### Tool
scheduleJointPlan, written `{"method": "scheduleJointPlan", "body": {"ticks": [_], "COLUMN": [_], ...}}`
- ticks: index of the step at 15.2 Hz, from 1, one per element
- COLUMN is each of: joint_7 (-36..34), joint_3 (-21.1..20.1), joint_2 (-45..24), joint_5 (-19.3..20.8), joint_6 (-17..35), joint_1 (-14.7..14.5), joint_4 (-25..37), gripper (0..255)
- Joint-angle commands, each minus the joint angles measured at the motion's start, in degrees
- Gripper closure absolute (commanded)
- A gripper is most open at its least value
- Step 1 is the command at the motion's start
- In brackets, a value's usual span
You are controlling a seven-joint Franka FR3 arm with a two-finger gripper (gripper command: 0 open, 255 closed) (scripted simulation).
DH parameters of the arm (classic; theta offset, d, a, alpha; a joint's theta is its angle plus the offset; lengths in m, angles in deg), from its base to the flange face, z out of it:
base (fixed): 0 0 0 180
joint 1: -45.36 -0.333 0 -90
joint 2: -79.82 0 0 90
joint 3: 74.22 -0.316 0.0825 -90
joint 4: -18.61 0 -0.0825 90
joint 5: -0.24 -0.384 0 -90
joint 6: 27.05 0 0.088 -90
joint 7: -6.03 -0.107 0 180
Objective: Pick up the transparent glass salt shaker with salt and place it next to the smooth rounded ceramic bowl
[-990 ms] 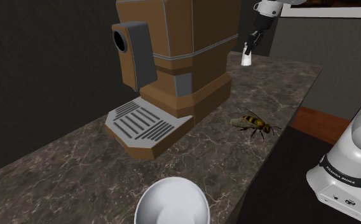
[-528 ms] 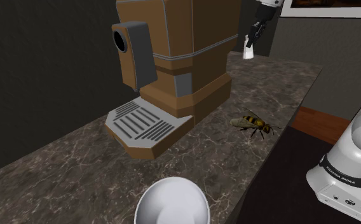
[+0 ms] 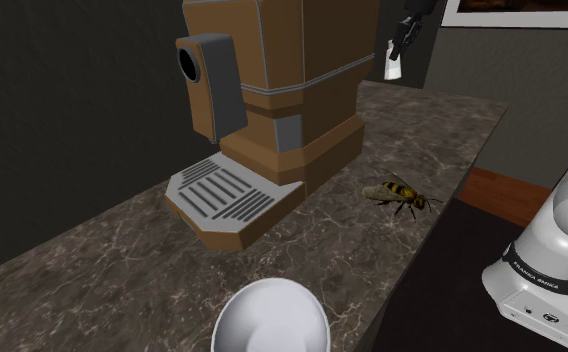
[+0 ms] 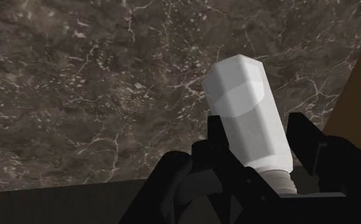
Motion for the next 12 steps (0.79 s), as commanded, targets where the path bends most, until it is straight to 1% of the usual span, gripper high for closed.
{"method": "scheduleJointPlan", "body": {"ticks": [1, 5, 6, 12], "joint_7": [-0.18, -0.57, -0.59, -8.91], "joint_3": [0.10, 0.23, 0.24, -5.80], "joint_2": [-0.44, -1.22, -1.25, 8.85], "joint_5": [-0.08, -0.26, -0.27, 2.56], "joint_6": [-1.84, -4.99, -5.12, -2.98], "joint_1": [-0.01, -0.04, -0.04, -1.92], "joint_4": [2.25, 6.16, 6.31, -4.11], "gripper": [255, 255, 255, 255]}}
